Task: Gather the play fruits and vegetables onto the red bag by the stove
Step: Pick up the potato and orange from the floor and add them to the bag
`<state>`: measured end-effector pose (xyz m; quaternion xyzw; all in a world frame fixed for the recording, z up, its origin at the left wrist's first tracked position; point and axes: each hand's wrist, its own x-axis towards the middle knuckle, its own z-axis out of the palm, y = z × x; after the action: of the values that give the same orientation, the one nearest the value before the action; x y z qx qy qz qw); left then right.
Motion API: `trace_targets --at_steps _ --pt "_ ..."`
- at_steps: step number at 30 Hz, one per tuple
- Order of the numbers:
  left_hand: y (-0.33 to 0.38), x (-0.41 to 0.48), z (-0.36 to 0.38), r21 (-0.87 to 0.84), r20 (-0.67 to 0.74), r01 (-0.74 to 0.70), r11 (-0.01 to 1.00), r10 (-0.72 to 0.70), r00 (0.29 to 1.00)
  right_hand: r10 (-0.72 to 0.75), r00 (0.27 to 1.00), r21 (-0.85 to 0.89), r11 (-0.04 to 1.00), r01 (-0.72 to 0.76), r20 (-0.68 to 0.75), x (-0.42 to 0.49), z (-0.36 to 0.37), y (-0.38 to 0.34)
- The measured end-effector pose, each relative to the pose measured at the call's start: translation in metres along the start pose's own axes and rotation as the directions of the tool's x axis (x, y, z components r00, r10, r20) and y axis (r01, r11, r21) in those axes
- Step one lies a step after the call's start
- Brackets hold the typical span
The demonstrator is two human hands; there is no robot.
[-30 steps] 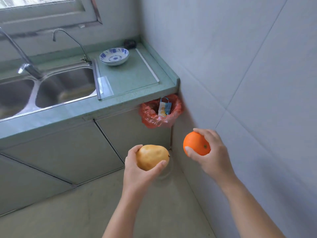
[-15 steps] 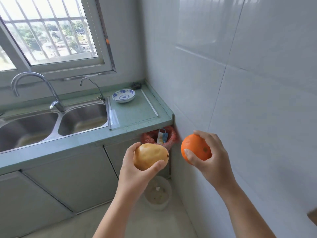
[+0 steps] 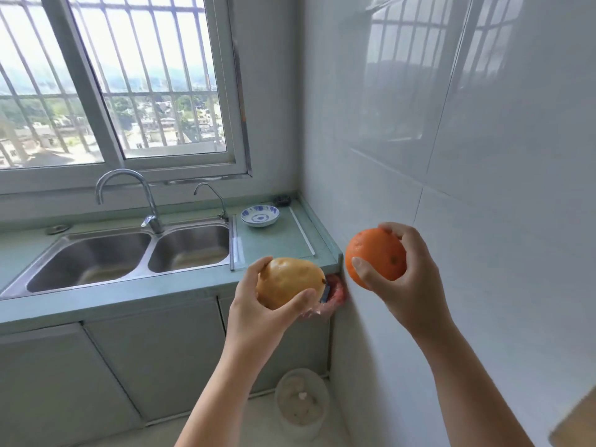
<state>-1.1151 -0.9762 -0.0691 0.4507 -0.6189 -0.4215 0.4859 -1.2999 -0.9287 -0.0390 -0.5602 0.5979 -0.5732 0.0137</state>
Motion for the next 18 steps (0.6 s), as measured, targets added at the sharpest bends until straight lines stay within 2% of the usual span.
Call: trace_targets --at_steps 7,18 --pt "0.013 -0.010 -0.021 0.008 -0.128 -0.052 0.999 0.052 0.990 -0.040 0.998 0.097 0.995 0.035 0.046 -0.006 0.009 -0.019" --pt "-0.003 -0.035 -0.053 0.063 -0.262 0.019 0.998 -0.002 0.965 -0.073 0.987 0.243 0.969 0.036 0.146 -0.022 0.045 -0.032"
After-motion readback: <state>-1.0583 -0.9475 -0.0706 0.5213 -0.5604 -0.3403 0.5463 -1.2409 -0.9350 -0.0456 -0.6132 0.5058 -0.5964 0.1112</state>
